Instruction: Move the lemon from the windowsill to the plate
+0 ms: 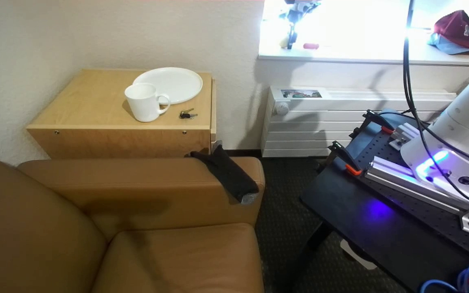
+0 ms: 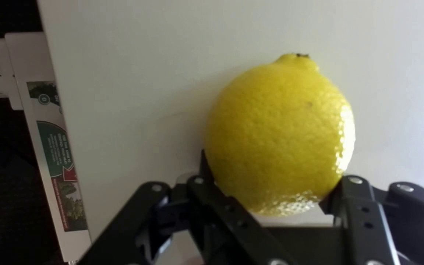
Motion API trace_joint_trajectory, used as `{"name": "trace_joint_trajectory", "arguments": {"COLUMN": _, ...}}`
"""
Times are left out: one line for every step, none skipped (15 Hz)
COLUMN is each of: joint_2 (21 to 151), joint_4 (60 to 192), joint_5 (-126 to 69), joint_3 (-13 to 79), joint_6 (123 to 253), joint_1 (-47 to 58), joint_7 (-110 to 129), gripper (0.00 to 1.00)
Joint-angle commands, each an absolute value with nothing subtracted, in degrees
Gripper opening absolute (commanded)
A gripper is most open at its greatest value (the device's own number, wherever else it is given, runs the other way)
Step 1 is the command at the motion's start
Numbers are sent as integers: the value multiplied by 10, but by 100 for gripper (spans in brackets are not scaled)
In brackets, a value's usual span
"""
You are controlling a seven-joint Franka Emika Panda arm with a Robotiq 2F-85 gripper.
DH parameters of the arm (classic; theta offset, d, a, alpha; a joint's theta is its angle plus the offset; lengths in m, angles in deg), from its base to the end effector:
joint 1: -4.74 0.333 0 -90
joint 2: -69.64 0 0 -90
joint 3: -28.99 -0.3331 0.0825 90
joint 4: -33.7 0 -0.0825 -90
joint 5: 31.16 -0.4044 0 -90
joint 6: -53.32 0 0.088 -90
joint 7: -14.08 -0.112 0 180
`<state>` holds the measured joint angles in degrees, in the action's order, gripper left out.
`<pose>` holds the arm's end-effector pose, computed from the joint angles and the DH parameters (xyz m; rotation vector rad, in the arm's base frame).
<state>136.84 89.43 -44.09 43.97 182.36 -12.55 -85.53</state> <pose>0.7438 -0.3604 0.1482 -1.3209 2.8000 -0.2165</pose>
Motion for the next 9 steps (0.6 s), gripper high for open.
{"name": "trace_joint_trajectory", "arguments": {"joint_2": 1385, "joint_4": 855, "joint_5": -447, "joint_3": 436, "joint_6": 1804, "joint_1": -138, "joint_7": -863, "gripper": 37}}
{"name": "trace_joint_trajectory", "arguments": {"joint_2": 1379, "joint_4": 853, "joint_5": -450, "joint_3": 431, "joint_6": 1788, "joint_1": -143, "joint_7": -857, "gripper": 37}}
{"name": "trace_joint_trajectory", "arguments": {"joint_2": 1374, "joint_4": 852, "joint_5": -449, "joint_3": 431, "joint_6": 1776, "joint_1": -145, "joint_7": -848, "gripper": 37}}
{"name": "trace_joint_trajectory", "arguments": {"joint_2": 1359, "joint_4": 855, "joint_5": -449, "joint_3": 426, "joint_6": 1751, "joint_1": -153, "joint_7": -828, "gripper": 37}}
{"name": "trace_joint_trajectory", "arguments": {"joint_2": 1346, "joint_4": 854, "joint_5": -452, "joint_3": 419, "joint_6": 1727, "joint_1": -163, "joint_7": -800, "gripper": 37}}
{"name": "trace_joint_trajectory", "arguments": {"joint_2": 1331, "joint_4": 852, "joint_5": -449, "joint_3": 421, "joint_6": 1691, "joint_1": -171, "joint_7": -775, "gripper": 37}}
{"name": "trace_joint_trajectory", "arguments": {"joint_2": 1315, "joint_4": 848, "joint_5": -445, "joint_3": 423, "joint_6": 1654, "joint_1": -181, "joint_7": -746, "gripper": 37}}
{"name": "trace_joint_trajectory", "arguments": {"joint_2": 1300, "joint_4": 846, "joint_5": -448, "joint_3": 418, "joint_6": 1620, "joint_1": -193, "joint_7": -705, "gripper": 37}}
{"name": "trace_joint_trajectory", "arguments": {"joint_2": 1283, "joint_4": 847, "joint_5": -448, "joint_3": 418, "joint_6": 1594, "joint_1": -203, "joint_7": -665, "gripper": 37}}
